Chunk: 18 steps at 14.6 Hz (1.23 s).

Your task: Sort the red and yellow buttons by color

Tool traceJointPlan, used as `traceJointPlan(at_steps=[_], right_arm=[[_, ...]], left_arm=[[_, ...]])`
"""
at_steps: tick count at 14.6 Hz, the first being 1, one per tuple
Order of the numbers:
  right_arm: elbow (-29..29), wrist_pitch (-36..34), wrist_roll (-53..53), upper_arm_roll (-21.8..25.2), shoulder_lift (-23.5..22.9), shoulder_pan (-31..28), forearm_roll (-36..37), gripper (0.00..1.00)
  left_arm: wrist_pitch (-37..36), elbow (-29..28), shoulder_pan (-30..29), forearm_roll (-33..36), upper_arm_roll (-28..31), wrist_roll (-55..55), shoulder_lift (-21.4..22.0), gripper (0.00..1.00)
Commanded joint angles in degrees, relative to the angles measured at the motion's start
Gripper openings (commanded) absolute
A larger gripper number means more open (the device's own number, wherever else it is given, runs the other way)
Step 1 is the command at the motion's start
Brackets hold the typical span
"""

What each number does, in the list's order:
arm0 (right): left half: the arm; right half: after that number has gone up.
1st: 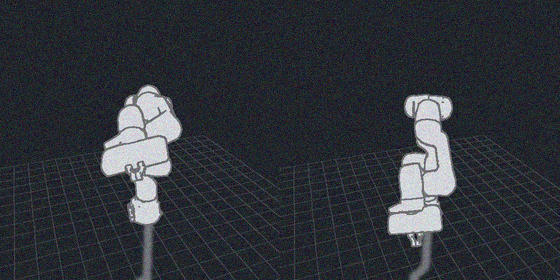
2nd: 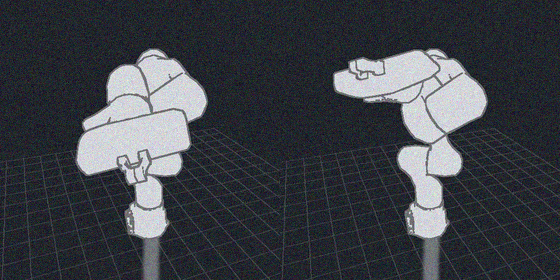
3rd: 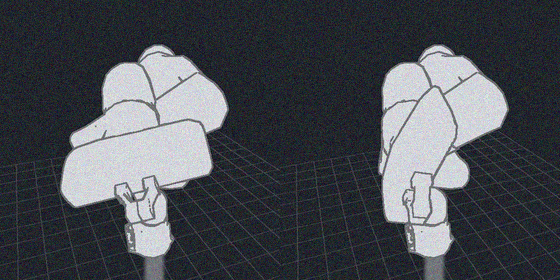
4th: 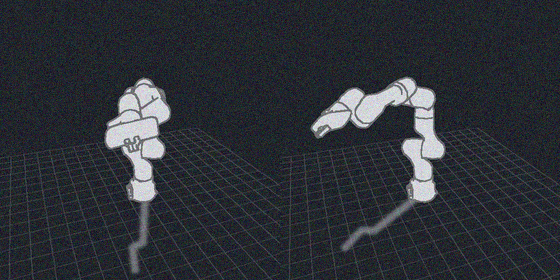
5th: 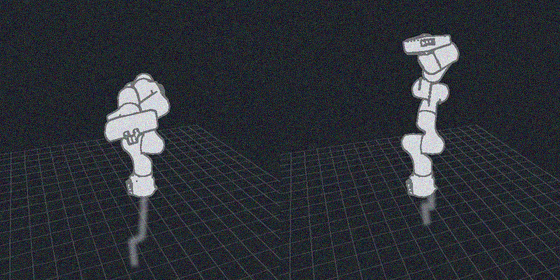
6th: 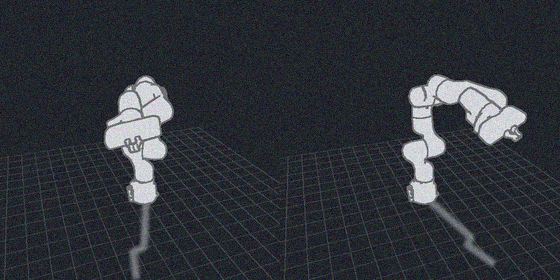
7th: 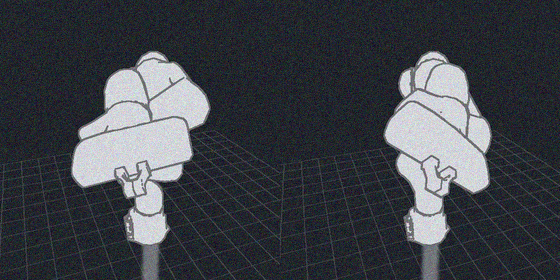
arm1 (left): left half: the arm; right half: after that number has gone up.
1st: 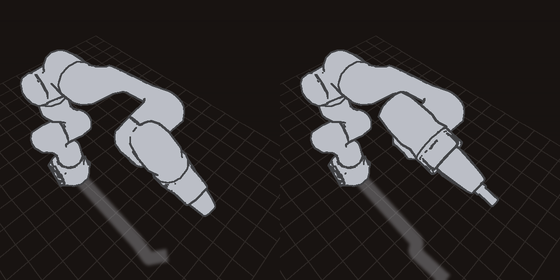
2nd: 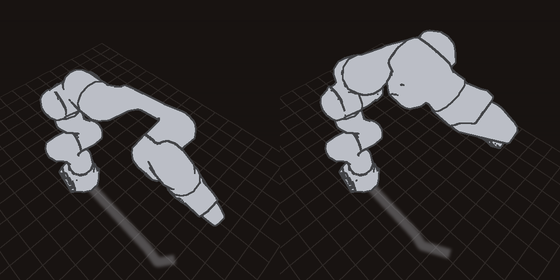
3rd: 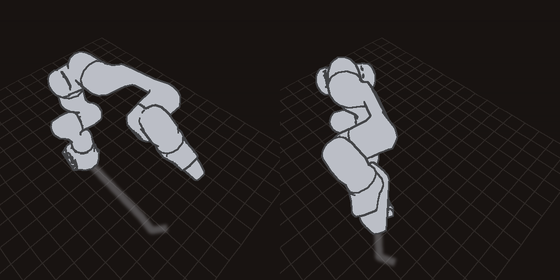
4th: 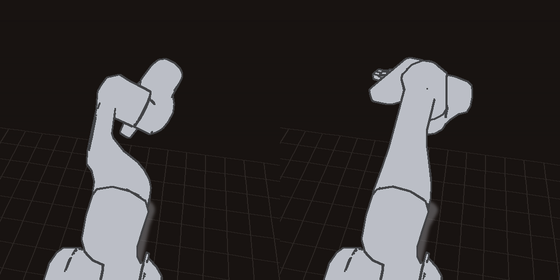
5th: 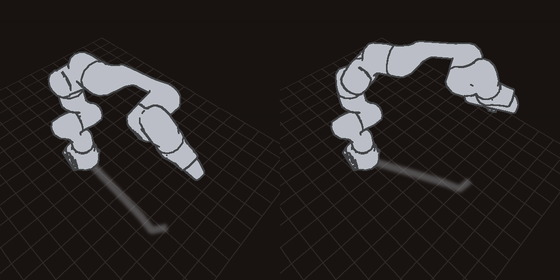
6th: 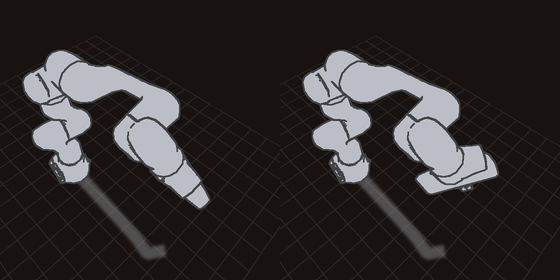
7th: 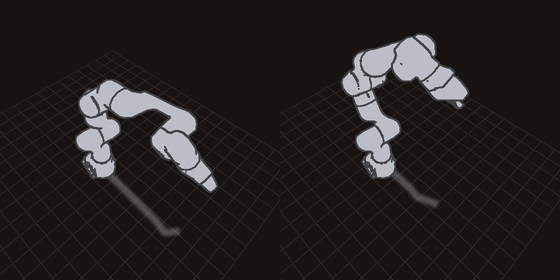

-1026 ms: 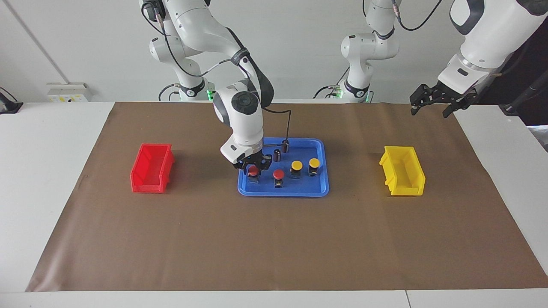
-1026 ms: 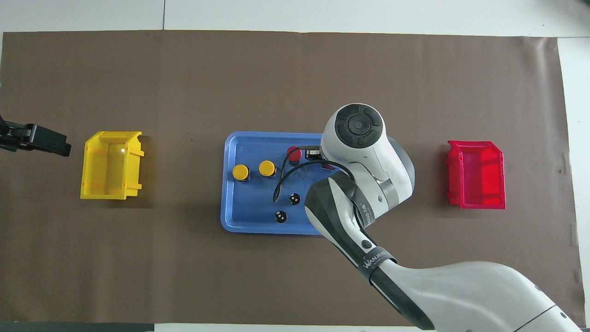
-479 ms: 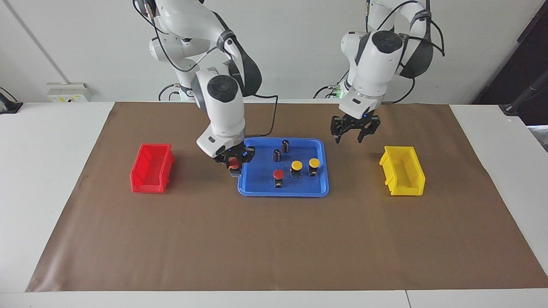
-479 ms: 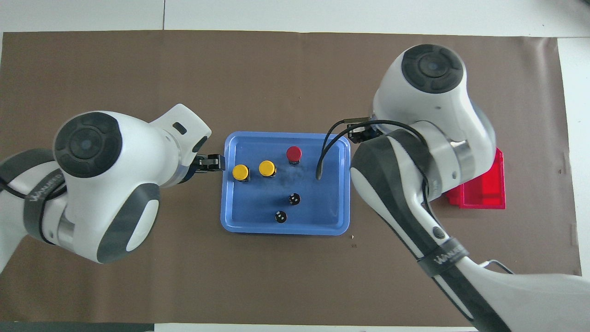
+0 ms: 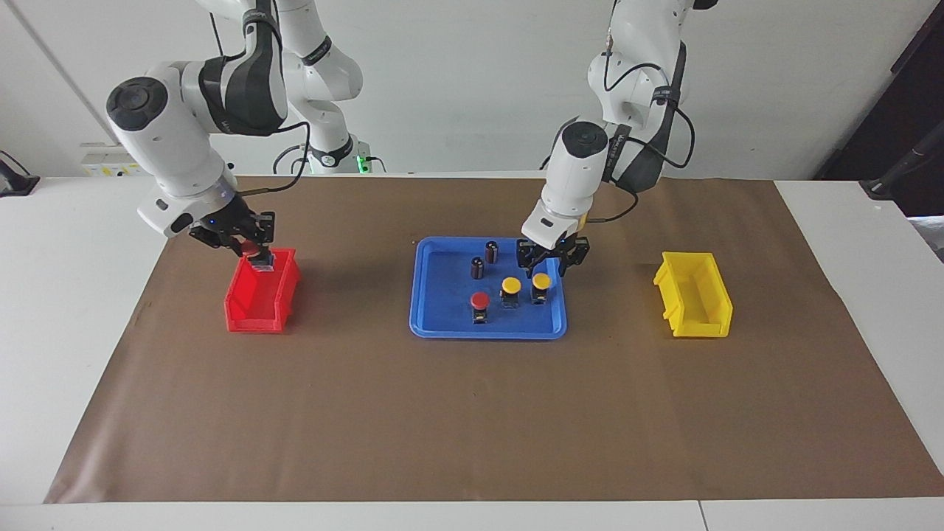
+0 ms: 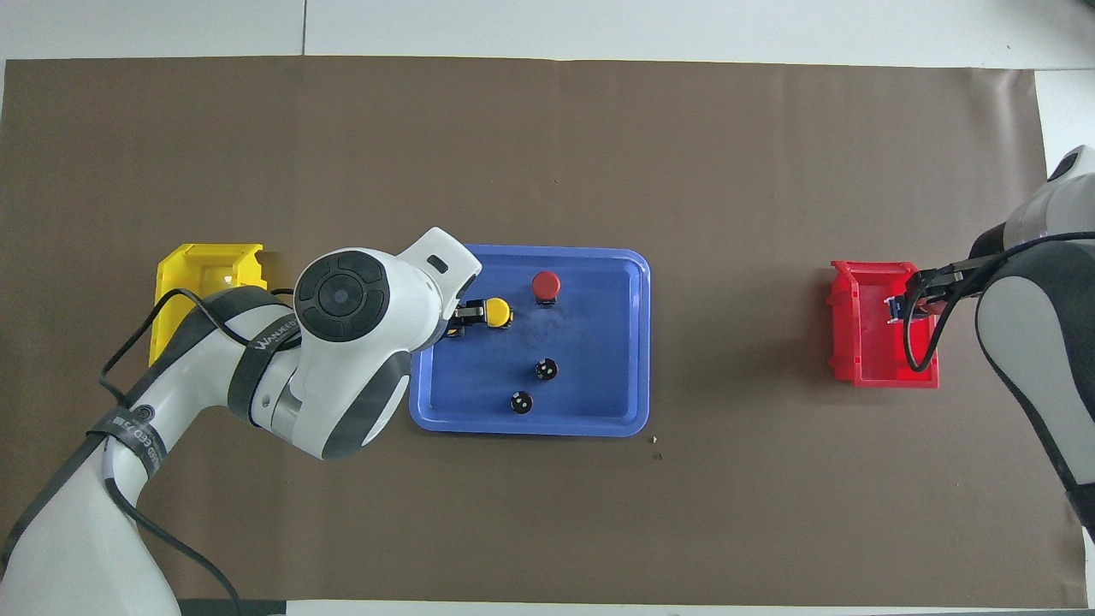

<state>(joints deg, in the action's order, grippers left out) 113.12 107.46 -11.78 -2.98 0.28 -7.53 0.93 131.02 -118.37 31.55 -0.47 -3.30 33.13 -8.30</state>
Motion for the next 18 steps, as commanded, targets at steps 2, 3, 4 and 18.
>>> traceJointPlan(at_steps=[2,3,4,18], right_arm=[[12.6,10.5,-4.7,-0.8,5.5,-2.2,-0.7,0.17],[14.0,11.8,-5.2,-0.8,5.7,-2.3,-0.7,0.17],[14.7,12.5,-6.8,-0.8,5.6,-2.7,-0.7,0.17],[23.2,23.3,-6.9,-0.8,4.7,-3.6,-0.7,0.68]], left_arm=[[1.5,-0.9,1.2,-0.1,1.2,0.9,0.6,0.72],[1.4,-1.1,1.1,-0.1,1.2,0.9,0.6,0.72],[1.4,-1.6,1.1,-0.1,1.2,0.9,0.6,0.72],[-16.9,10.5,-1.3,2.9,2.2,2.2,2.5,0.01]])
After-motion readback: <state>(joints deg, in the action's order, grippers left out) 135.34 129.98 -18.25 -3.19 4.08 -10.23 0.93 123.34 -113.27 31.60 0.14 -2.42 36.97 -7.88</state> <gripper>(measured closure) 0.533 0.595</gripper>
